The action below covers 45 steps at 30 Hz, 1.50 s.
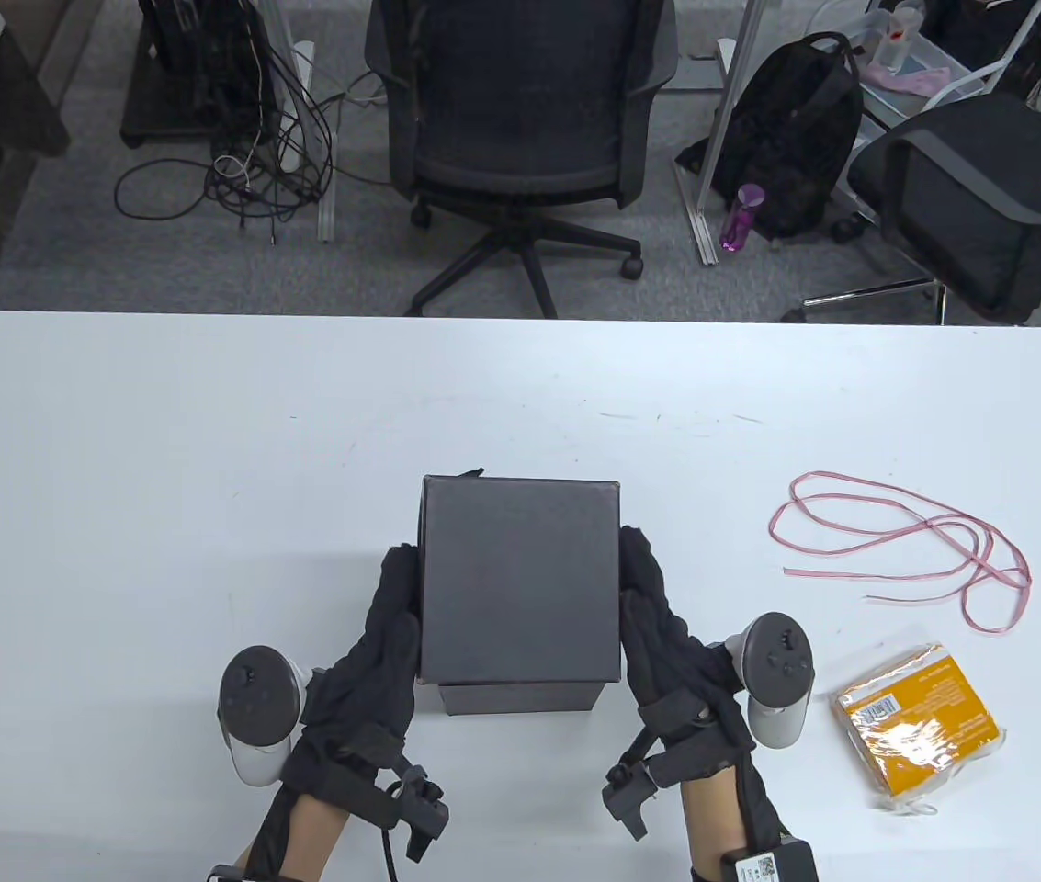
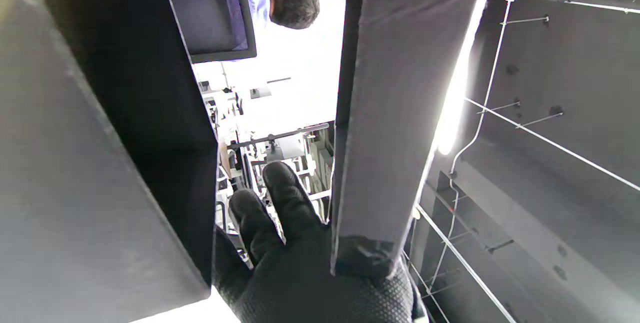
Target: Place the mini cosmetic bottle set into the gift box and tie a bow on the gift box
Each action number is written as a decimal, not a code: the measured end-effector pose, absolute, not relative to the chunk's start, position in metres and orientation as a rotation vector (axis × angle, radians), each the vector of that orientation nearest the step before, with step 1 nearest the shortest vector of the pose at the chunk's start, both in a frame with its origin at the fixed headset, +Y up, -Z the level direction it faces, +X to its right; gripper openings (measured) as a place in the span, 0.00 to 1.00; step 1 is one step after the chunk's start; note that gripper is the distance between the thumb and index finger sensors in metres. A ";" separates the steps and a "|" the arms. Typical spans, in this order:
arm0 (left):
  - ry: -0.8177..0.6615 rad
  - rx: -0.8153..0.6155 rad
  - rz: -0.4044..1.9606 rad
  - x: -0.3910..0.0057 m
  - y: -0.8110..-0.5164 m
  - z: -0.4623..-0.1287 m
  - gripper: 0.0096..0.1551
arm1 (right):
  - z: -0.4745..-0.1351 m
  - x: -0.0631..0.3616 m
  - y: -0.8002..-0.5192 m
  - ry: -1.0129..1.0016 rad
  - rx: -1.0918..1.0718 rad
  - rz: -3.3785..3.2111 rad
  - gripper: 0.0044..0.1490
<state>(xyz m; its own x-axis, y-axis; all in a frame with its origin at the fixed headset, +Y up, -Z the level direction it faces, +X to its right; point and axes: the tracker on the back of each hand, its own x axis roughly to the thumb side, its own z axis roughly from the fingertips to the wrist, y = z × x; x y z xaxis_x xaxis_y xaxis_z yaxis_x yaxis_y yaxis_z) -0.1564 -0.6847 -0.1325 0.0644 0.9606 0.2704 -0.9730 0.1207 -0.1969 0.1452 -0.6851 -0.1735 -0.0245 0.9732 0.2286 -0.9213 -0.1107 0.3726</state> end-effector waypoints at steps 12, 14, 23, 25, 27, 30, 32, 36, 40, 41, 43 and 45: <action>-0.400 -0.117 1.666 -0.157 -0.686 -0.133 0.42 | -0.169 0.141 -0.676 0.101 0.554 1.573 0.37; -0.410 -0.192 1.735 -0.155 -0.689 -0.133 0.42 | -0.169 0.141 -0.676 0.096 0.558 1.576 0.37; -0.358 -0.369 1.954 -0.148 -0.707 -0.136 0.42 | -0.170 0.140 -0.678 0.111 0.553 1.567 0.37; -0.336 -0.404 2.008 -0.147 -0.711 -0.137 0.39 | -0.170 0.140 -0.677 0.116 0.551 1.555 0.37; -0.317 -0.440 2.045 -0.146 -0.716 -0.137 0.37 | -0.170 0.140 -0.677 0.118 0.550 1.552 0.37; -0.296 -0.449 2.068 -0.145 -0.721 -0.138 0.33 | -0.170 0.140 -0.677 0.117 0.549 1.551 0.37; -0.283 -0.439 2.085 -0.145 -0.723 -0.139 0.31 | -0.170 0.141 -0.676 0.118 0.549 1.554 0.37; -0.309 -0.463 2.141 -0.144 -0.726 -0.139 0.28 | -0.170 0.141 -0.676 0.117 0.550 1.550 0.37; -0.375 -0.457 2.140 -0.141 -0.726 -0.141 0.26 | -0.172 0.144 -0.677 0.100 0.535 1.543 0.37; -0.410 -0.447 2.128 -0.141 -0.725 -0.142 0.25 | -0.172 0.145 -0.677 0.092 0.529 1.546 0.37; -0.443 -0.421 2.107 -0.141 -0.723 -0.142 0.24 | -0.172 0.146 -0.677 0.075 0.519 1.549 0.37; -0.455 -0.376 2.077 -0.142 -0.720 -0.141 0.23 | -0.171 0.148 -0.677 -0.008 0.475 1.568 0.37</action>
<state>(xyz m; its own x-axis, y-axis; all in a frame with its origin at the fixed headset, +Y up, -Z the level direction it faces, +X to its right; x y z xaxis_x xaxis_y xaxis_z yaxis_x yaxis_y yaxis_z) -0.1421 -0.7198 -0.1413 -0.5079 0.8572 -0.0853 -0.7430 -0.4860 -0.4601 0.1478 -0.6768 -0.1712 0.0225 0.9534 0.3009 -0.9563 -0.0672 0.2846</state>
